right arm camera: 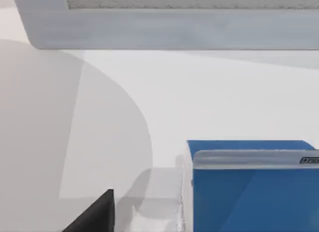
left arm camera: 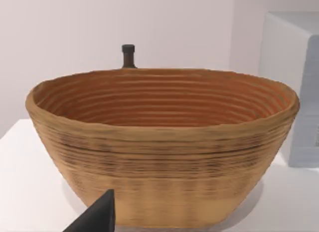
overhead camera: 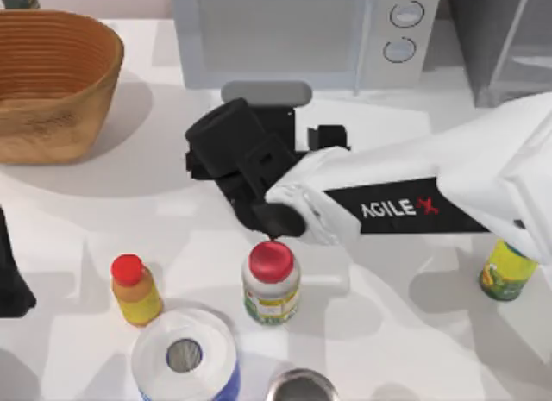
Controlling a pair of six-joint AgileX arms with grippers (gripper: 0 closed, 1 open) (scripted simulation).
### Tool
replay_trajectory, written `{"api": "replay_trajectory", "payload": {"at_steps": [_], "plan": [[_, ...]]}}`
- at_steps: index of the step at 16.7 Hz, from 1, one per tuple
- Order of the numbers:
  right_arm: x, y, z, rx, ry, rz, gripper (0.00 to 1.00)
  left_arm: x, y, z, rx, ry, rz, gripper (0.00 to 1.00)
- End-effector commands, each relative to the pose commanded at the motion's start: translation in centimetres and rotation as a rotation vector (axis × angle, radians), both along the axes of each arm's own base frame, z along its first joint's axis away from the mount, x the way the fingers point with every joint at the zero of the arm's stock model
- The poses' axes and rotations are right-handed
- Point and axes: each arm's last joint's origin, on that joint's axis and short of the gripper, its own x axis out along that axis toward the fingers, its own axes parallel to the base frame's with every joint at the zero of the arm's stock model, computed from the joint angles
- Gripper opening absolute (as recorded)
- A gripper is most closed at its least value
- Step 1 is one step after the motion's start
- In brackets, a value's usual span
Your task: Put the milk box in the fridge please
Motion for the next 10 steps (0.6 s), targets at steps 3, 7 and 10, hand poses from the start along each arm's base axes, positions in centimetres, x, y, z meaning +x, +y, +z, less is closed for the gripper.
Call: {"api": "replay_trajectory", "payload": {"at_steps": [3, 7, 10], "plan": [[0.5, 0.2, 1.1, 0.001, -0.002, 0.0, 1.0, 0.0, 0.0, 0.0, 0.0, 0.0, 0.0, 1.0], [2.9, 0.1, -2.4, -0.003, 0.003, 0.0, 1.0, 0.0, 0.0, 0.0, 0.0, 0.0, 0.0, 1.0], [4.2, -0.2, -4.9, 0.003, -0.002, 0.0, 1.0, 0.0, 0.0, 0.0, 0.0, 0.0, 0.0, 1.0]]}}
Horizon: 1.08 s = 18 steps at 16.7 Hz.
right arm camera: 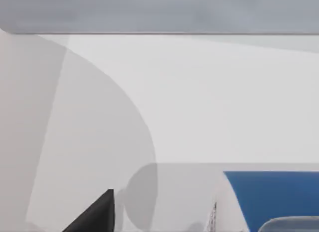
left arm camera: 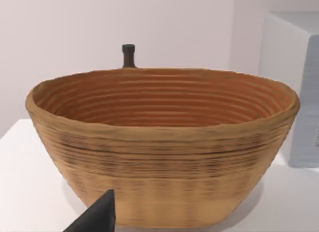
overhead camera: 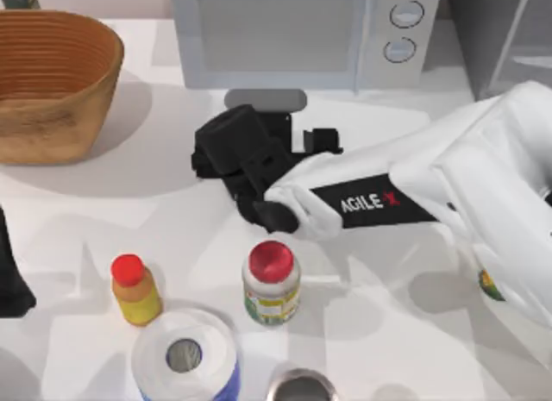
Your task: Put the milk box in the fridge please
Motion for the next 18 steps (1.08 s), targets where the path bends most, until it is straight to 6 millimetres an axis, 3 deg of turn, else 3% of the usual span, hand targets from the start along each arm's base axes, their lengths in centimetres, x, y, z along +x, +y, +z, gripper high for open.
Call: {"api": "replay_trajectory", "payload": {"at_steps": [4, 17, 18], "plan": [[0.1, -0.07, -0.18, -0.001, 0.001, 0.0, 1.0, 0.0, 0.0, 0.0, 0.0, 0.0, 0.0, 1.0], [0.1, -0.07, -0.18, -0.001, 0.001, 0.0, 0.02, 0.0, 0.0, 0.0, 0.0, 0.0, 0.0, 1.0], [0.1, -0.07, -0.18, -0.001, 0.001, 0.0, 0.0, 0.0, 0.0, 0.0, 0.0, 0.0, 0.0, 1.0]]}}
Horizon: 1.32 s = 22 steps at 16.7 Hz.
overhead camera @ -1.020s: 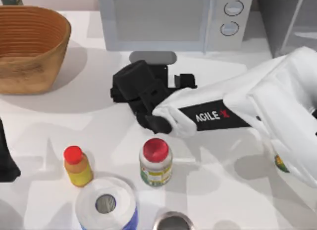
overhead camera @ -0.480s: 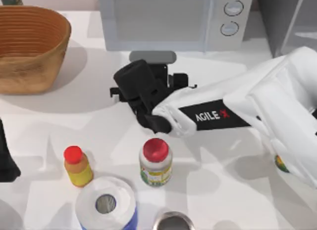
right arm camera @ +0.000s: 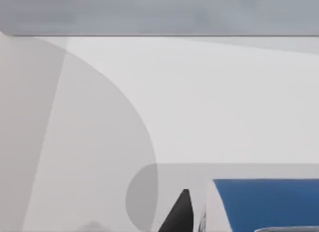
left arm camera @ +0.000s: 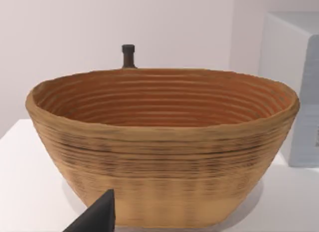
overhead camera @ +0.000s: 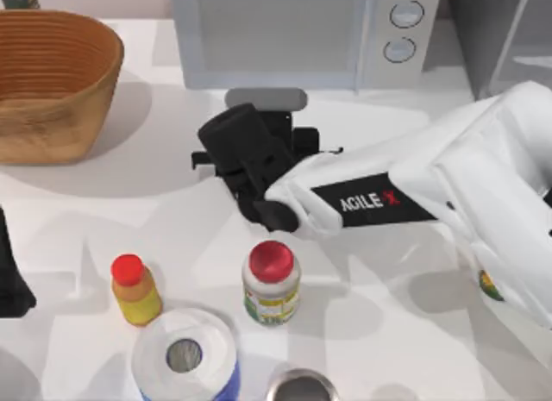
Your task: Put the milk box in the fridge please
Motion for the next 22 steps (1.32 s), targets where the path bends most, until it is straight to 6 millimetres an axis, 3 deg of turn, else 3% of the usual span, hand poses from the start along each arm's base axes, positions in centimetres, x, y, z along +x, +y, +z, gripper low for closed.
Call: {"api": "replay_trajectory", "payload": {"at_steps": [9, 11, 14, 19, 22], "plan": [[-0.1, 0.1, 0.1, 0.002, 0.0, 0.003, 0.0, 0.0, 0.0, 0.0, 0.0, 0.0, 0.0, 1.0], [0.0, 0.3, 1.1, 0.001, 0.002, 0.004, 0.0, 0.0, 0.0, 0.0, 0.0, 0.0, 0.0, 1.0], [0.3, 0.6, 4.4, 0.0, 0.004, 0.006, 0.0, 0.0, 0.0, 0.0, 0.0, 0.0, 0.0, 1.0], [0.1, 0.6, 11.6, -0.002, 0.001, 0.01, 0.0, 0.0, 0.0, 0.0, 0.0, 0.0, 0.0, 1.0], [-0.1, 0.2, 14.5, 0.001, -0.001, 0.004, 0.0, 0.0, 0.0, 0.0, 0.0, 0.0, 0.0, 1.0]]}}
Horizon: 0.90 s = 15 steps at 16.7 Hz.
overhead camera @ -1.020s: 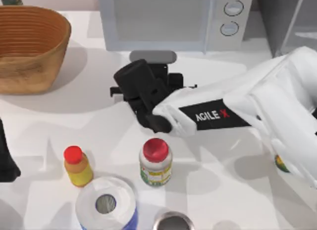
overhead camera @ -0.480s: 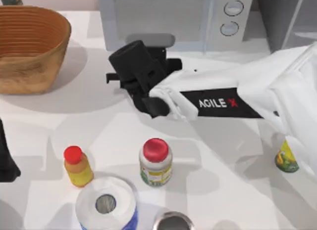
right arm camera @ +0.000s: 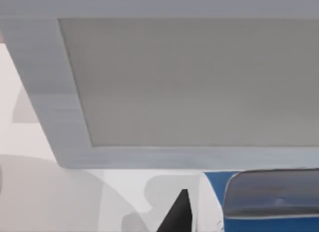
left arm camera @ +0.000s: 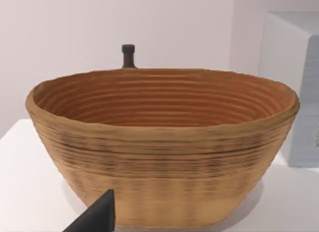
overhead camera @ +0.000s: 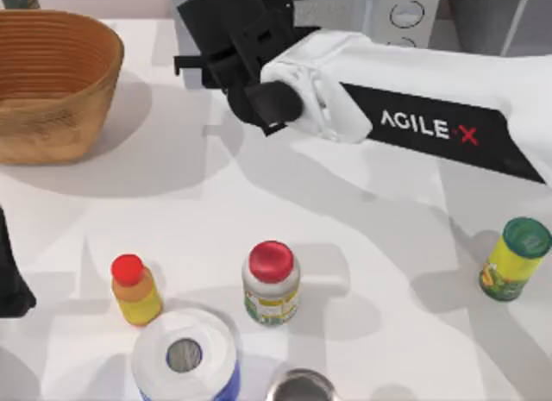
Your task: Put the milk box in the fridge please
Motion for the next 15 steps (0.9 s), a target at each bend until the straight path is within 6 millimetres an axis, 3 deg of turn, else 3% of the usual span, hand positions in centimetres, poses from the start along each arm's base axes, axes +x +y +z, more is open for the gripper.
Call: {"api": "replay_trajectory", "payload": {"at_steps": [6, 8, 11, 15], "plan": [[0.0, 0.0, 0.3, 0.001, 0.002, -0.001, 0.0, 0.0, 0.0, 0.0, 0.0, 0.0, 0.0, 1.0], [0.2, -0.9, 0.5, -0.003, 0.008, -0.002, 0.0, 0.0, 0.0, 0.0, 0.0, 0.0, 0.0, 1.0], [0.4, -4.4, 2.0, 0.0, 0.015, -0.004, 0.0, 0.0, 0.0, 0.0, 0.0, 0.0, 0.0, 1.0], [-1.8, -11.9, 6.4, 0.029, -0.012, -0.007, 0.0, 0.0, 0.0, 0.0, 0.0, 0.0, 0.0, 1.0]]}}
